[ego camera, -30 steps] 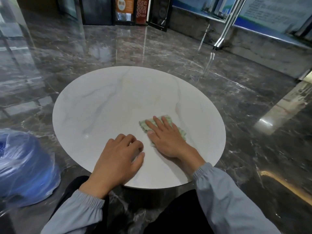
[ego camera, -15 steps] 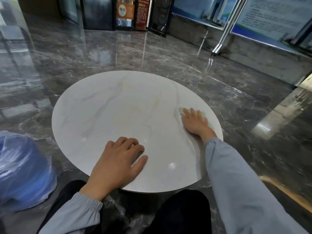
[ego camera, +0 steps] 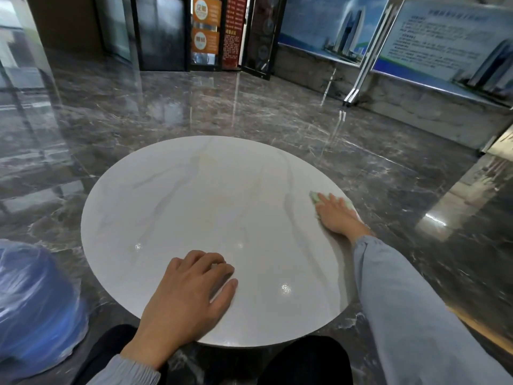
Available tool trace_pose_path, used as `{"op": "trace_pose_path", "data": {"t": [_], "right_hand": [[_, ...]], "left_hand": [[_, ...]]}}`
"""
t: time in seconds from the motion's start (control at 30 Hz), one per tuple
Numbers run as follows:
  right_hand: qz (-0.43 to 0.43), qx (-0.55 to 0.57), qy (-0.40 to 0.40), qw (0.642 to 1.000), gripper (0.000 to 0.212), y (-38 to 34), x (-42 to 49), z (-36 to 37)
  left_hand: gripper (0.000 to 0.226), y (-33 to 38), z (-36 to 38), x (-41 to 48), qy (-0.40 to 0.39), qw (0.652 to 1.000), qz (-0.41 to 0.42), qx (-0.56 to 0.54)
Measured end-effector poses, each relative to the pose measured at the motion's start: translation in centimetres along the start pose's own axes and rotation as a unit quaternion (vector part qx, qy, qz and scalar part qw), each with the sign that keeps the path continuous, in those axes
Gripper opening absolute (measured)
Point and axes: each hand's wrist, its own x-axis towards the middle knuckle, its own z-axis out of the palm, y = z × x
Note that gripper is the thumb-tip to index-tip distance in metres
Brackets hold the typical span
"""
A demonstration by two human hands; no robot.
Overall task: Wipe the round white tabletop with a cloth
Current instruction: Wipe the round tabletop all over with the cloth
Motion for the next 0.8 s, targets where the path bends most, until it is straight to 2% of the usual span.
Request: {"op": "trace_pose_path", "data": {"t": [0.07,0.13,0.2,0.33,0.43,0.5,0.6,0.67,0.8], "right_hand": [[0.053,0.017,0.002,0.998,0.057,0.6,0.5,-0.3],[0.061,0.03,-0.003,0.998,0.057,-1.2,0.4,-0.1],[0.008,0.03,-0.009,0.999,0.057,-4.4,-0.4,0.4],[-0.169,-0.011,-0.013,0.985,0.057,-11.4,-3.3,3.6],[-0.25,-0.013,-0.027,0.968,0.056,-11.9,-4.7,5.4],[-0.224,0.002,-0.03,0.974,0.055,-9.0,-3.8,4.1],[-0.076,0.024,-0.002,0.997,0.055,-2.1,-1.3,1.5],[-0.011,0.006,0.008,1.0,0.056,1.6,0.2,0.4],[0.05,0.031,0.027,0.998,0.056,2.3,1.3,0.1]], "left_hand": [[0.025,0.1,0.0,0.0,0.002,1.0,-0.004,-0.007],[0.024,0.1,0.0,0.1,0.006,1.0,-0.007,-0.009],[0.023,0.2,0.0,0.0,0.008,1.0,-0.008,-0.013],[0.024,-0.1,0.1,0.0,0.01,1.0,-0.006,-0.016],[0.024,-0.4,0.4,0.0,0.018,1.0,0.001,-0.012],[0.024,-0.6,0.6,-0.1,0.02,1.0,-0.001,-0.014],[0.023,-0.7,0.7,-0.1,0.02,1.0,-0.001,-0.016],[0.022,-0.5,0.6,-0.1,0.022,1.0,-0.004,-0.012],[0.021,-0.3,0.3,0.0,0.019,1.0,-0.009,-0.015]]}}
